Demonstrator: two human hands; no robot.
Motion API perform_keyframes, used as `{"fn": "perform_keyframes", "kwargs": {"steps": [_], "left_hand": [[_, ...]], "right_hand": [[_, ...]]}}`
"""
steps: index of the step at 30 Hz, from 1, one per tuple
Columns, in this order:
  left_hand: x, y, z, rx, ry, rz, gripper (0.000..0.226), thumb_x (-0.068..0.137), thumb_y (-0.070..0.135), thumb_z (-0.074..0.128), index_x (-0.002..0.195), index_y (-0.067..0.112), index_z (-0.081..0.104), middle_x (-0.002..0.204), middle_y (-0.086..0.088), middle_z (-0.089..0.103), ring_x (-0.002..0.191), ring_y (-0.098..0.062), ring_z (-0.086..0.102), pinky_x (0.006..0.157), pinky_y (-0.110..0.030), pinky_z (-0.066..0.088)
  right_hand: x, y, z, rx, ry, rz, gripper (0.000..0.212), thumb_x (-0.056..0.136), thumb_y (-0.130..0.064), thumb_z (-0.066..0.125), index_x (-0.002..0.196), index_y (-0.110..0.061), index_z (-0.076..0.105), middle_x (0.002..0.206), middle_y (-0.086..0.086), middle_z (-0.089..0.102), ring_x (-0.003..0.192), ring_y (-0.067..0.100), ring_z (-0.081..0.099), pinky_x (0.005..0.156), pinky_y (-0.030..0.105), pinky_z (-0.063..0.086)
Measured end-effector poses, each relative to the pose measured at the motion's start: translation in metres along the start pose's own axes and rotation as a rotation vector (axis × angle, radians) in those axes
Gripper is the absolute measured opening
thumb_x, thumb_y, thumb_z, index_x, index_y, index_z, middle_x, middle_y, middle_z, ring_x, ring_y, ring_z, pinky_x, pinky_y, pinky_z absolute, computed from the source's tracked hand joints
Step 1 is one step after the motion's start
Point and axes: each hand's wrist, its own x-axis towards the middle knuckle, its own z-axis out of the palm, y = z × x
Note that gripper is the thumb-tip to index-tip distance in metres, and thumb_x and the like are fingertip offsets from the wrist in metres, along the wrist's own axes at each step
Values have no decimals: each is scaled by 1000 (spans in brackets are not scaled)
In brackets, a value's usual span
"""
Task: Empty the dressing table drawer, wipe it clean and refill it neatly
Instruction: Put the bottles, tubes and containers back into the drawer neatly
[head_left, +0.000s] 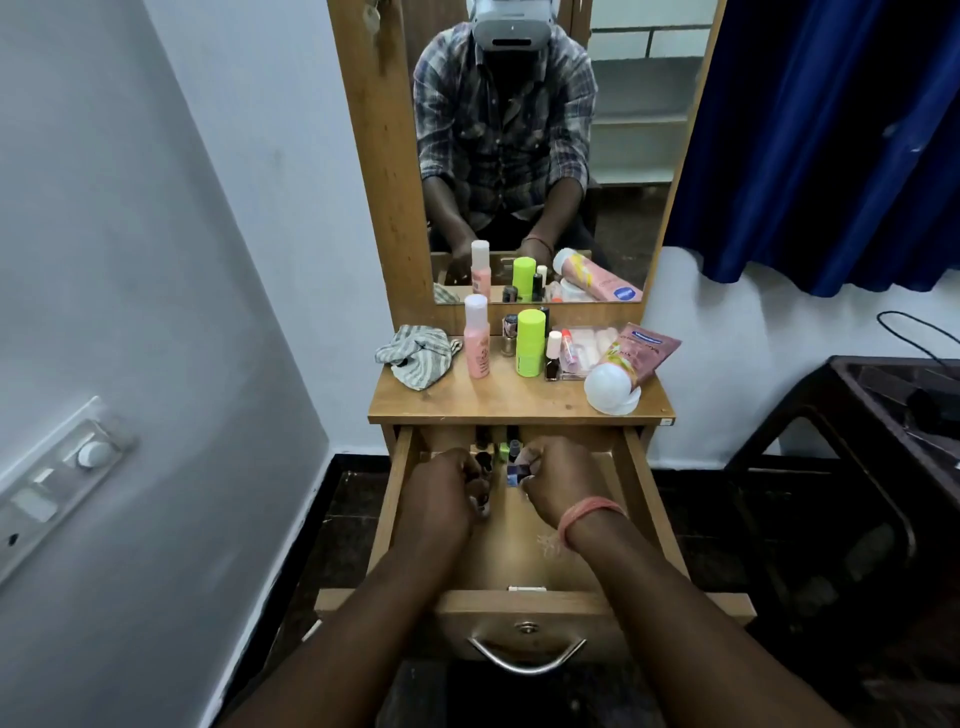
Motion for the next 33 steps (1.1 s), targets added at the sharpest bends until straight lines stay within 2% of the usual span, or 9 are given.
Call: {"fn": "perform_keyframes", "kwargs": {"steps": [2, 5, 10, 16, 22, 27, 30, 33], "left_hand": [[1, 1, 1, 13, -39, -1, 28, 89, -3, 60, 101, 19, 72, 89, 7, 73, 75, 1, 64, 55, -9, 41], [5, 2, 1, 34, -57, 18, 33, 85, -5, 56, 102, 19, 72, 91, 4, 73, 79, -6, 67, 66, -21, 56], [9, 4, 1, 95, -54, 71, 32, 89, -3, 62, 111, 18, 71, 104, 1, 74, 82, -6, 57, 67, -18, 47], [8, 7, 1, 110, -36, 65, 36, 90, -2, 64, 117, 20, 70, 113, -2, 74, 104, -18, 68, 83, -28, 56], [7, 6, 3, 119, -31, 64, 38, 88, -1, 66, 120, 20, 68, 114, -2, 74, 105, -18, 69, 87, -32, 58], [6, 8, 0, 105, -28, 67, 38, 85, -1, 68, 118, 18, 67, 111, -3, 74, 101, -18, 68, 84, -36, 59], [6, 8, -2, 98, -16, 73, 39, 84, -1, 69, 118, 16, 67, 111, -4, 73, 100, -19, 69, 82, -33, 58], [6, 12, -8, 78, 23, 92, 30, 88, 2, 64, 113, 18, 67, 104, 0, 73, 87, -12, 66, 72, -26, 51]], "right_hand": [[1, 2, 6, -37, -26, -54, 23, 79, 1, 65, 84, -20, 74, 86, -1, 72, 85, 16, 66, 78, 26, 54], [1, 5, 13, -73, -34, -105, 23, 81, 1, 63, 85, -19, 74, 84, 1, 72, 82, 17, 68, 78, 29, 57], [2, 2, 15, -83, 1, -92, 21, 84, 0, 63, 86, -18, 73, 87, 2, 71, 85, 17, 65, 72, 20, 45], [2, 2, 17, -104, 22, -85, 18, 88, -5, 63, 99, -17, 72, 94, 6, 71, 91, 20, 65, 81, 26, 53], [0, 3, 20, -106, 10, -92, 18, 88, -4, 63, 97, -17, 68, 93, 4, 68, 91, 19, 65, 79, 26, 53], [-2, 4, 18, -42, 20, -60, 18, 88, -6, 64, 100, -19, 65, 96, 3, 68, 93, 18, 64, 84, 31, 55], [-4, 6, 16, -35, 32, -65, 20, 87, -6, 66, 99, -22, 64, 95, 1, 67, 93, 16, 64, 84, 32, 56], [-6, 3, 9, -15, 103, -117, 22, 86, -4, 68, 100, -21, 66, 98, -2, 65, 92, 12, 63, 77, 22, 53]]}}
